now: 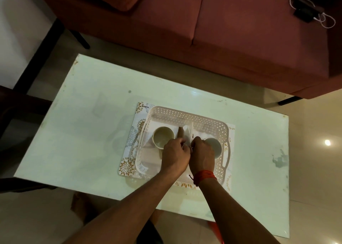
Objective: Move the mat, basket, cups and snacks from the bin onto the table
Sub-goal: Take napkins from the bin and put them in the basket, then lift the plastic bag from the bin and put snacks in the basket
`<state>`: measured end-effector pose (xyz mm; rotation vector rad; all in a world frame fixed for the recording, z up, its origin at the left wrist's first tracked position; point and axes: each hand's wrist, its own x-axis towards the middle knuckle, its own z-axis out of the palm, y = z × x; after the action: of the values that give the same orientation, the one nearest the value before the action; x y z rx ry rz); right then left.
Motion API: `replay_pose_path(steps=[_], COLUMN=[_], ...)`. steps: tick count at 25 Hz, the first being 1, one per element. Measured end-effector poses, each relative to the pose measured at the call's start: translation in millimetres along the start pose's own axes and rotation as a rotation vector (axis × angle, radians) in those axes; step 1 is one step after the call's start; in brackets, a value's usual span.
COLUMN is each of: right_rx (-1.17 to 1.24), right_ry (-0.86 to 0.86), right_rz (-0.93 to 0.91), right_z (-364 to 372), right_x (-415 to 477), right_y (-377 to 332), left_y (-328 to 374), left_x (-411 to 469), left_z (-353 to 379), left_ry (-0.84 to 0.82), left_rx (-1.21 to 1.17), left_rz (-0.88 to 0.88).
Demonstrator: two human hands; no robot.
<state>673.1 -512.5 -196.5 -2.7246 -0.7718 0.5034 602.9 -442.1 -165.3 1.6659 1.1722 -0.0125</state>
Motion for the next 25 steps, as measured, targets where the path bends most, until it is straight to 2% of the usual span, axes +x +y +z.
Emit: replay_pose_path(steps=[7, 12, 18, 25], right_rx=[0.055, 0.055, 0.073, 0.157], right_ry=[0.054, 0.146, 0.124, 0.141], right_rz=[0.032, -0.045, -0.184, -0.494], right_z=[-4.8, -16.6, -38.3, -12.9], right_x=[-6.8, -16.9, -32.6, -68.5], right_y=[-7.4, -48.5, -162.5, -353.9], left_y=[-9.7, -11.7, -14.5, -74.9], left_x=[-6.2, -9.1, -12.6, -19.7], left_z=[-12.6, -51.6, -171.9, -375.1], left_ry=[0.022, 0.1, 0.296, 0.644], left_rx=[-0.048, -0.077, -0.146, -0.278], left_rz=[0.047, 0.082, 0.106, 0.1])
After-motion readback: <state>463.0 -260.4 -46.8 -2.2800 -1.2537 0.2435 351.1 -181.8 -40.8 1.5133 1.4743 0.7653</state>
